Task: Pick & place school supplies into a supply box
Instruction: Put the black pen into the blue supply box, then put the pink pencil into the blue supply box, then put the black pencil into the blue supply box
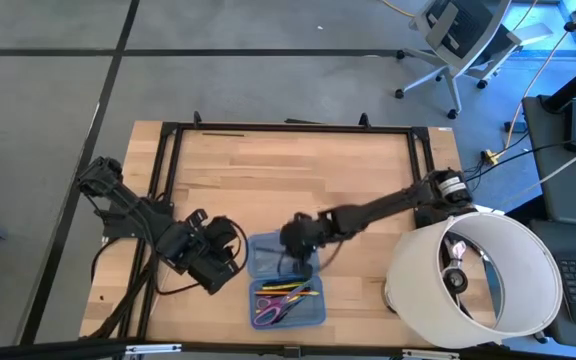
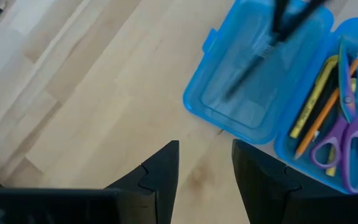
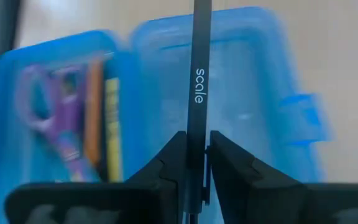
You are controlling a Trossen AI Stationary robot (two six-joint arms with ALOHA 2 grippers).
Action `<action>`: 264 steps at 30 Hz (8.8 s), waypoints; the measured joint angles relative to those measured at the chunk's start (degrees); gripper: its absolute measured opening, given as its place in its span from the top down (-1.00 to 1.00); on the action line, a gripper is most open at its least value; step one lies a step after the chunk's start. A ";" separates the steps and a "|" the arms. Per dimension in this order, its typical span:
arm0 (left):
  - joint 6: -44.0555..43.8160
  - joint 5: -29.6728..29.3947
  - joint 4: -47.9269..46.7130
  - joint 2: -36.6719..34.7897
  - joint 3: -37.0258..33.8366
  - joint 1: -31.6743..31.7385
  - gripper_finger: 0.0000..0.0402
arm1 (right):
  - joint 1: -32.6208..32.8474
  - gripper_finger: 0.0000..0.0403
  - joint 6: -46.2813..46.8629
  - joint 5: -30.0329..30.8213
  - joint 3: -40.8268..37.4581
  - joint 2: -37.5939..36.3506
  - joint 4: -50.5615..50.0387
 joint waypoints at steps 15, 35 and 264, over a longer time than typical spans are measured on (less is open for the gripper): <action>-9.64 -1.56 0.64 0.13 0.00 -3.92 0.30 | 11.44 0.67 -1.34 -0.12 0.02 2.68 2.28; -32.21 8.29 -2.64 9.37 0.00 -6.29 0.30 | 13.51 0.67 -1.32 0.00 0.04 6.19 3.35; 24.21 48.42 55.43 19.73 -11.56 21.74 0.53 | -8.74 0.38 9.39 -13.40 -38.16 -26.45 28.68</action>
